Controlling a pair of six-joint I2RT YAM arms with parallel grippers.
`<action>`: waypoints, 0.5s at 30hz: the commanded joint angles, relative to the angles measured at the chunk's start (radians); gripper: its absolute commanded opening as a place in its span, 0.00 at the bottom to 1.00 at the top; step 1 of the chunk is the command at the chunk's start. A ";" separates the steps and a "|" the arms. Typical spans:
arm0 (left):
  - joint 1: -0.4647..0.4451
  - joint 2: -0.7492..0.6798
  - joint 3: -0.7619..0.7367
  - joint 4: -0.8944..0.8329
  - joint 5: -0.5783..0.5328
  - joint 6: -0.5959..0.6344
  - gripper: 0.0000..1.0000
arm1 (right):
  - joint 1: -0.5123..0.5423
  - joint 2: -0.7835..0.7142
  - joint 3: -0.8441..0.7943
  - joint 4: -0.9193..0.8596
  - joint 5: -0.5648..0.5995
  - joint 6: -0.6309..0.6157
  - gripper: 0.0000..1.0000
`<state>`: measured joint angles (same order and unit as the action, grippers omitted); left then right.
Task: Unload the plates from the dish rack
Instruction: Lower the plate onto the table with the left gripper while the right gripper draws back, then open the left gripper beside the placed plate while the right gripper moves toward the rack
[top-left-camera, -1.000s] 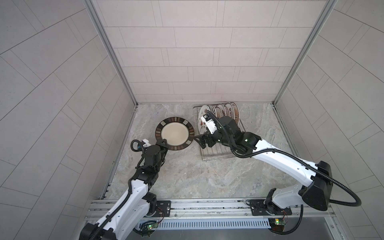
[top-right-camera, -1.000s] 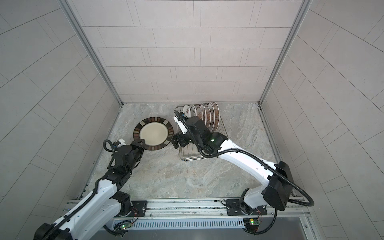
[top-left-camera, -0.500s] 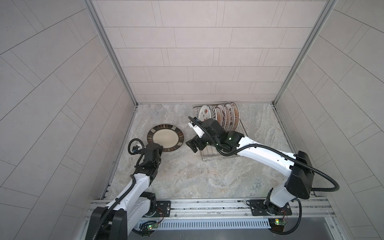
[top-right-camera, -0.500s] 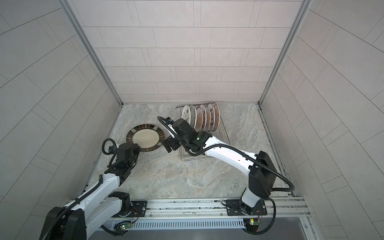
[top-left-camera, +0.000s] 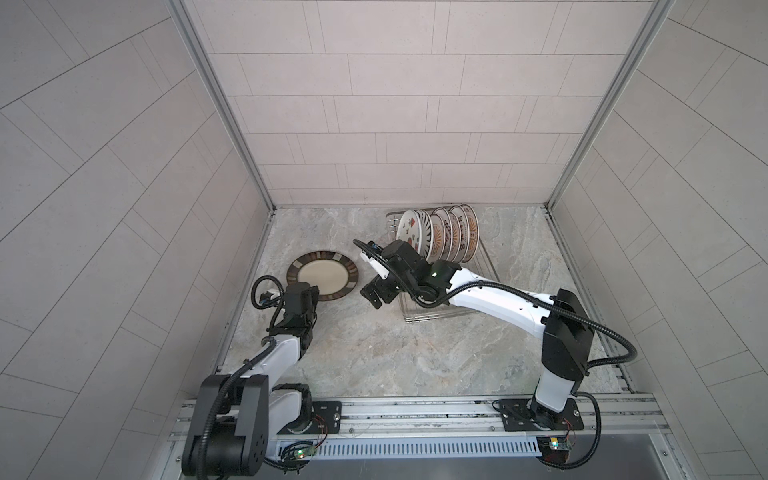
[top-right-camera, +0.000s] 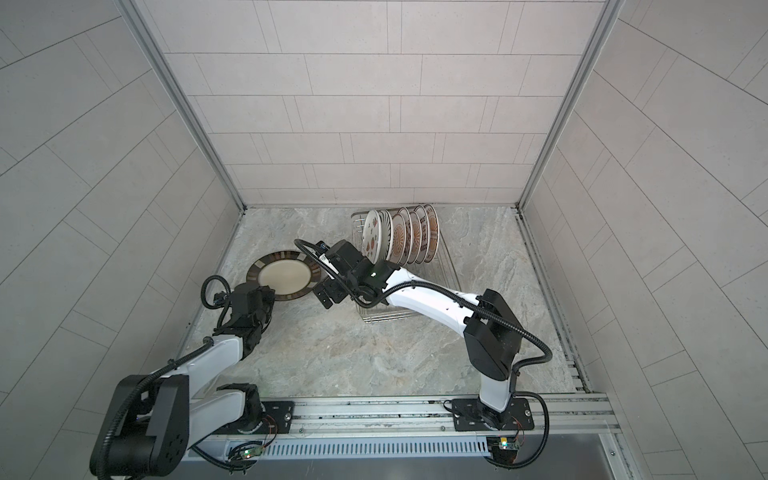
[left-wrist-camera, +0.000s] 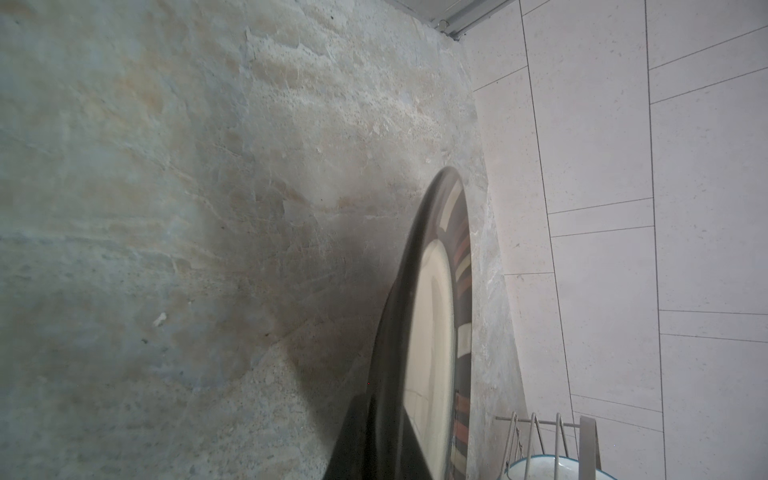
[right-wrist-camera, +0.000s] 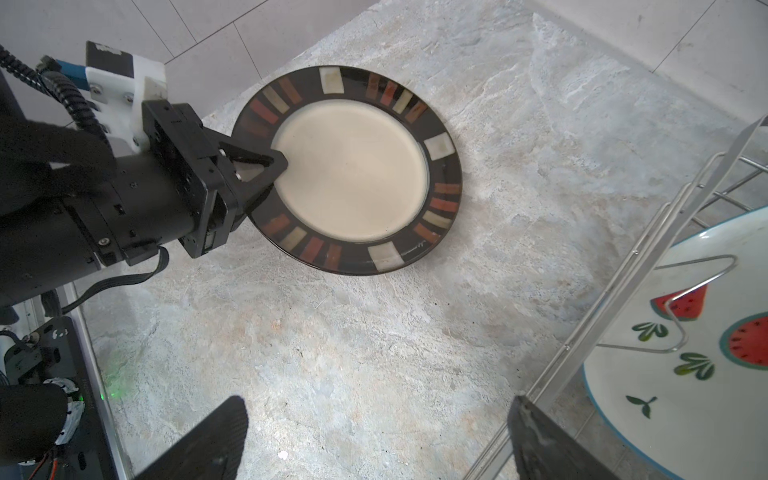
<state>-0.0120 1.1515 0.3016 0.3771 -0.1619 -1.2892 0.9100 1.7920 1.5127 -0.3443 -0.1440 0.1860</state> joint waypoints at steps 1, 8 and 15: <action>0.013 -0.004 0.029 0.193 -0.032 -0.017 0.00 | 0.006 0.017 0.028 0.010 0.028 -0.011 0.99; 0.053 0.080 0.014 0.263 -0.015 -0.042 0.00 | 0.004 0.042 0.043 0.018 0.027 -0.013 1.00; 0.056 0.175 0.083 0.216 -0.018 0.014 0.00 | 0.001 0.070 0.065 0.017 0.027 -0.014 0.99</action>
<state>0.0391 1.3140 0.3119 0.4889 -0.1608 -1.2865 0.9096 1.8481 1.5406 -0.3393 -0.1280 0.1852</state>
